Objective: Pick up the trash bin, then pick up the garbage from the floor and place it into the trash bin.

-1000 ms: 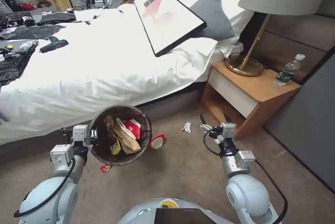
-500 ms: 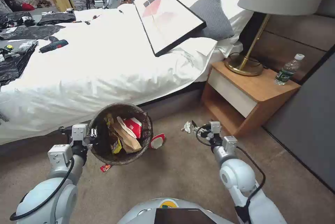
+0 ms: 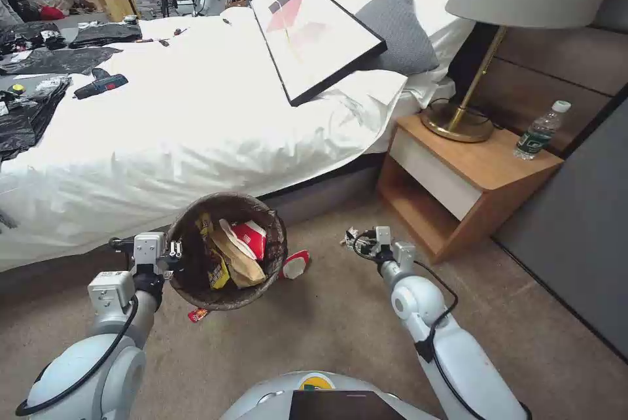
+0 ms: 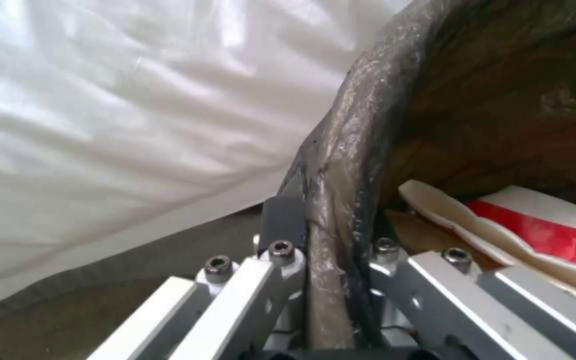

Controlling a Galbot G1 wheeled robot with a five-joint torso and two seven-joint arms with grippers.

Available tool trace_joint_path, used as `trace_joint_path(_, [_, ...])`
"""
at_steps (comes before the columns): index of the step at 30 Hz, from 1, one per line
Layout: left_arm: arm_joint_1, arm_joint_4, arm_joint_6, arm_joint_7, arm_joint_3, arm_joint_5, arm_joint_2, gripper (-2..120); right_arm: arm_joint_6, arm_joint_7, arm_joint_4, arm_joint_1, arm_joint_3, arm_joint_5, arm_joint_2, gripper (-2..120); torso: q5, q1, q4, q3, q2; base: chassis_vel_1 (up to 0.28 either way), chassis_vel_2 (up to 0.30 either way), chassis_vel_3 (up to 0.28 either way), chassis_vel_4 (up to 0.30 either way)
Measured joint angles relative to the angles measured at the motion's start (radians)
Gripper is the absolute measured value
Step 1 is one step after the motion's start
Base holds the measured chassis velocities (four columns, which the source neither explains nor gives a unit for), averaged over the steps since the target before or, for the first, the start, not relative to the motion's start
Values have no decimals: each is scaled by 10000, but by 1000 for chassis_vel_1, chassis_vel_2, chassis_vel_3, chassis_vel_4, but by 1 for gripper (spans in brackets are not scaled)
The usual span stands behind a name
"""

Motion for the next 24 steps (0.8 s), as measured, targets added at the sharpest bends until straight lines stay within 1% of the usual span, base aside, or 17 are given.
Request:
trace_joint_path(3, [1,0,5,-2,-1,-5,8,3,-58,44,-251,226,-126,107,-13,100,-1,0,0,0,0,0,0,0,0])
trace_joint_path(4, [1,0,10,-5,0,-8,12,3,-102,123,-711,602,-334,237,-16,100,0,0,0,0,0,0,0,0,0])
trace_joint_path(5, [1,0,10,-5,0,-8,12,3,-102,123,-711,602,-334,237,-16,100,0,0,0,0,0,0,0,0,0])
trace_joint_path(9, [12,0,23,-11,4,-10,2,3,-112,289,-2056,1495,-806,340,88,100,-1,0,0,0,0,0,0,0,0])
trace_joint_path(10, [12,0,23,-11,4,-10,2,3,-112,289,-2056,1495,-806,340,88,100,-1,0,0,0,0,0,0,0,0])
trace_joint_path(13, [13,-1,30,-15,6,-10,0,3,-95,337,-2782,1848,-958,343,171,100,-1,0,0,0,0,0,0,0,0])
trace_joint_path(15, [14,0,32,-15,6,-9,0,3,-87,338,-2935,1918,-982,343,185,100,0,0,0,0,0,0,0,0,0])
trace_joint_path(17, [11,0,38,-17,8,-8,6,3,-31,338,-3495,2172,-1052,342,238,100,-1,0,-1,0,0,0,0,0,0])
trace_joint_path(18, [11,0,38,-17,8,-8,6,3,-31,338,-3495,2172,-1052,342,238,100,-1,0,-1,0,0,0,0,0,0])
trace_joint_path(22, [-1,0,45,-21,19,-1,13,3,38,326,-4194,2557,-1191,330,302,100,-1,0,-1,0,0,0,0,0,0])
trace_joint_path(24, [-5,-1,47,-21,23,1,12,3,44,323,-4296,2627,-1229,328,311,100,-1,0,-1,0,0,0,0,0,0])
